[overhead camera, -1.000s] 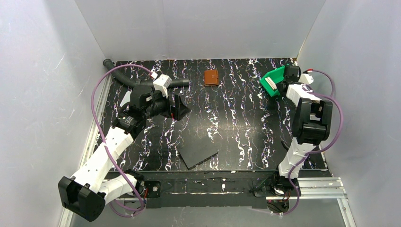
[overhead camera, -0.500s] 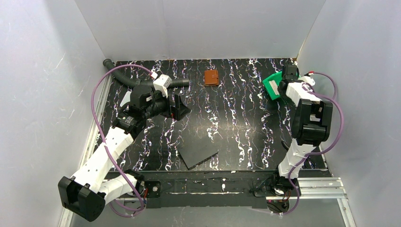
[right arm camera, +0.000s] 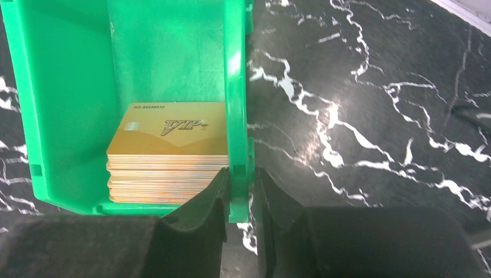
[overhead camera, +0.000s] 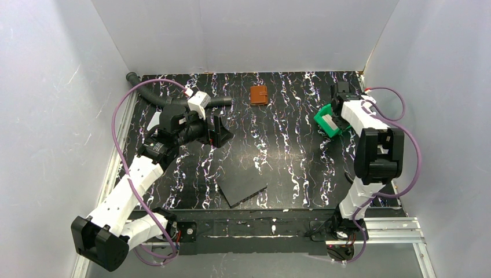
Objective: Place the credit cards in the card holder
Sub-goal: Move the storage box to the center of the board.
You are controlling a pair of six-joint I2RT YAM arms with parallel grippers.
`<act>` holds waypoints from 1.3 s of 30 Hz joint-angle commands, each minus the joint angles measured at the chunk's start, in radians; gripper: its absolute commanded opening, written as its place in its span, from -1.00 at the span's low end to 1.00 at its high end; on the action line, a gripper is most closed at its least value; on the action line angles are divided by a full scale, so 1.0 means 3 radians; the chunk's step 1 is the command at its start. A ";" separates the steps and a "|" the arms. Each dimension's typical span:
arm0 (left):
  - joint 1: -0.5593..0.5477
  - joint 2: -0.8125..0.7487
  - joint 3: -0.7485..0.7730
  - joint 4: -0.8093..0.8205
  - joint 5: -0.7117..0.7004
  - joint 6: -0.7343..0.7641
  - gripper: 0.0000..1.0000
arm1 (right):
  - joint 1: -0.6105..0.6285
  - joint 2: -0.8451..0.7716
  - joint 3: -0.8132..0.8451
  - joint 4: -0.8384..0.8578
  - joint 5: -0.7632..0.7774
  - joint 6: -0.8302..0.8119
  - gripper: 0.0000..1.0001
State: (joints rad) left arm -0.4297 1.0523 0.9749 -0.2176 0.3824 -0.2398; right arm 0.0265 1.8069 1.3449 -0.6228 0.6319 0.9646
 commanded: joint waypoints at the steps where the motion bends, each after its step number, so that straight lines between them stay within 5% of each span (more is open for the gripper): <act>1: -0.0020 -0.0084 0.0043 -0.0051 0.0055 0.0006 0.99 | 0.0200 -0.0382 -0.0043 -0.0371 0.0316 0.0025 -0.74; 13: -0.0034 -0.0123 0.0041 -0.0052 0.0096 -0.0007 0.99 | 0.0336 -0.1332 -0.0944 -0.0524 0.0318 0.0107 -0.72; 22: -0.0056 -0.0118 0.0036 -0.0057 0.0081 0.0006 0.99 | 0.0367 -0.1472 -0.1296 -0.0443 0.0287 0.0143 -0.65; 26: -0.0061 -0.0107 0.0037 -0.0064 0.0075 0.0012 0.99 | 0.0385 -0.1517 -0.1320 -0.0419 0.0256 0.0062 -0.35; 31: -0.0062 -0.0093 0.0036 -0.0066 0.0065 0.0016 0.99 | 0.0423 -0.1665 -0.1308 -0.0385 0.0162 -0.0200 0.29; 39: -0.0066 -0.0046 0.0040 -0.0070 0.0063 0.0012 0.99 | 0.0935 -0.1893 -0.0942 -0.0026 0.0338 -0.1186 0.59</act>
State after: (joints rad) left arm -0.4427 1.0393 0.9749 -0.2253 0.3935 -0.2455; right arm 0.1997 1.2617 0.9718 -0.7307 0.6739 0.7868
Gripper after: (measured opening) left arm 0.992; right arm 0.755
